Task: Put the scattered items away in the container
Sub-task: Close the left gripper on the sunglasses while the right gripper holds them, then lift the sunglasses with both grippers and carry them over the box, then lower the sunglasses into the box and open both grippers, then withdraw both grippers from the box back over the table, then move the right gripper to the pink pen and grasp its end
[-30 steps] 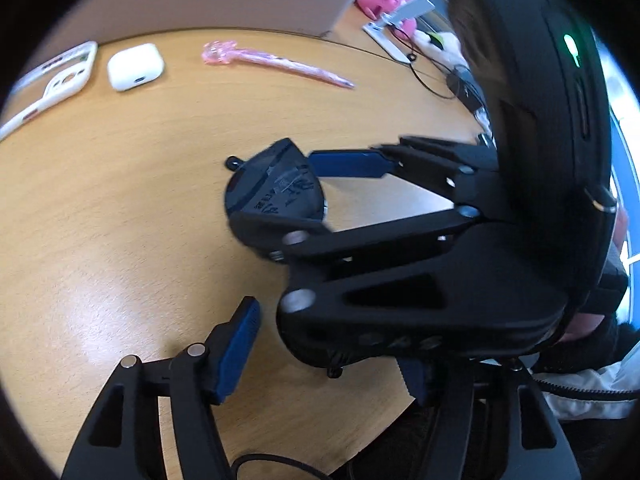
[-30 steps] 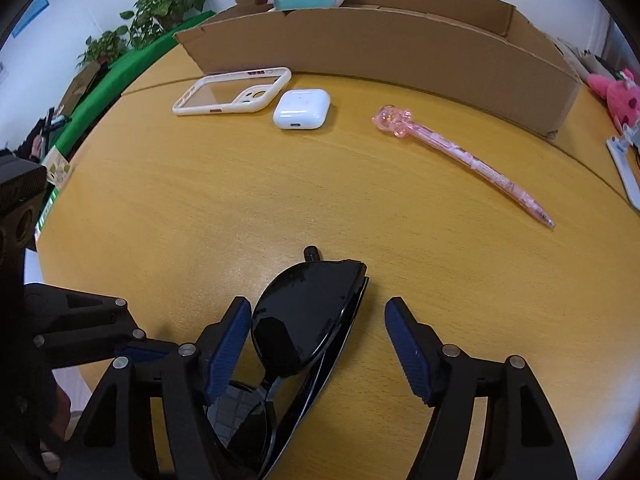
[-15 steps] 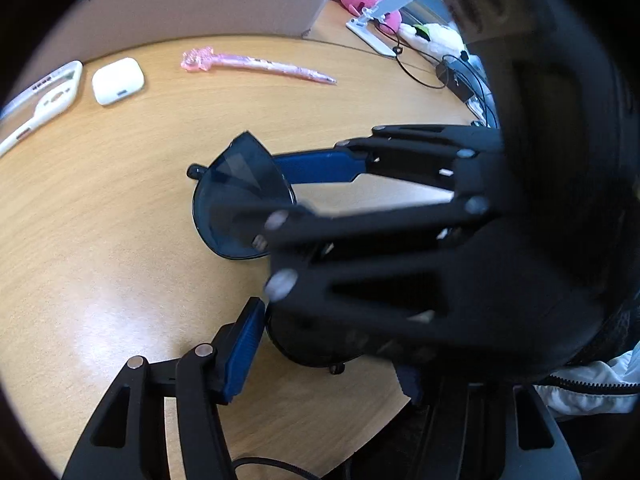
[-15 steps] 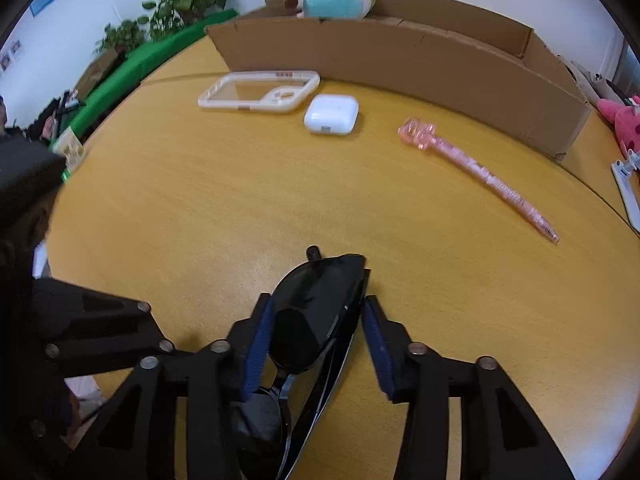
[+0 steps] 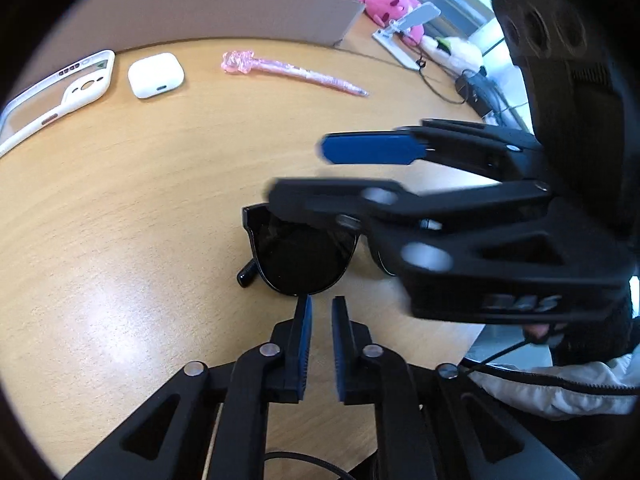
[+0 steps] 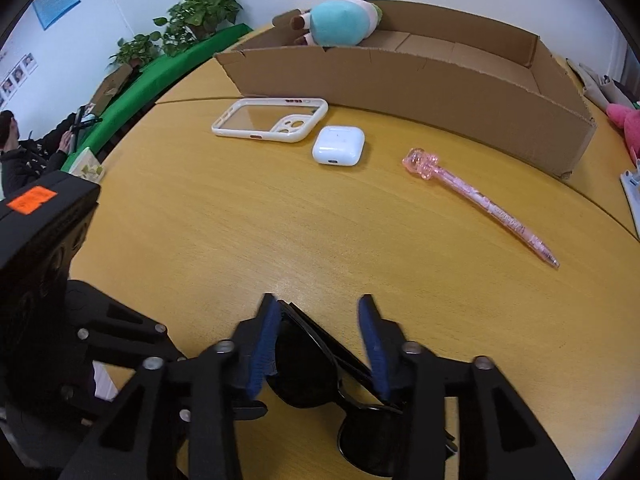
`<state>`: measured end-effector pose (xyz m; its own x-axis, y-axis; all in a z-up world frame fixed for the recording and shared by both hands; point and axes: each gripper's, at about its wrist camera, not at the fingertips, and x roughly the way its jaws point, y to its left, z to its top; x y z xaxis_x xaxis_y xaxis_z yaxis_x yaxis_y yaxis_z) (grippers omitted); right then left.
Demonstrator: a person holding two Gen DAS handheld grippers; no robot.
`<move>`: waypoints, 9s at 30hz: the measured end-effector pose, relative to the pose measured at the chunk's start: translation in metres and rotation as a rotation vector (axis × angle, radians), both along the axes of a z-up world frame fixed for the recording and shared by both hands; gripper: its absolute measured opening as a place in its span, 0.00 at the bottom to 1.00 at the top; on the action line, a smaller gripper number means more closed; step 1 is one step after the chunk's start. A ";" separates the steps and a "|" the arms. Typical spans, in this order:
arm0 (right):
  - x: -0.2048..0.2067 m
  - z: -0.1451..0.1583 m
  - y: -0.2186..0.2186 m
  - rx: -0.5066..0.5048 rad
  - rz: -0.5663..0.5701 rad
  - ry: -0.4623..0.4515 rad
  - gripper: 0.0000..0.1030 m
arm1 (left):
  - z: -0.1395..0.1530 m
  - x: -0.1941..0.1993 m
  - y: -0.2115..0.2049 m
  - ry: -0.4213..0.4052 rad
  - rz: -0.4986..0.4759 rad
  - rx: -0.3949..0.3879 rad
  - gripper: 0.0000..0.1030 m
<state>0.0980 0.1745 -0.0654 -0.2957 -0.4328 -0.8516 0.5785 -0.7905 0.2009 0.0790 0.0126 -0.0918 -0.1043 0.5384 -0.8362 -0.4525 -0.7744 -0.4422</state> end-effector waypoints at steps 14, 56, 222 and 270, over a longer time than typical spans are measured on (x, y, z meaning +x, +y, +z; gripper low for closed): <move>0.029 -0.024 0.026 0.201 0.256 0.041 0.68 | 0.017 -0.030 -0.008 0.101 -0.104 0.002 0.52; 0.002 0.005 -0.038 0.136 0.129 0.188 0.38 | 0.053 -0.095 -0.037 0.099 0.181 -0.028 0.42; -0.075 0.143 0.001 -0.015 -0.332 0.478 1.00 | 0.179 -0.066 -0.099 0.687 0.532 -0.114 0.76; -0.066 -0.033 0.058 0.181 -0.028 0.094 0.55 | 0.076 -0.087 -0.065 0.320 0.357 -0.068 0.76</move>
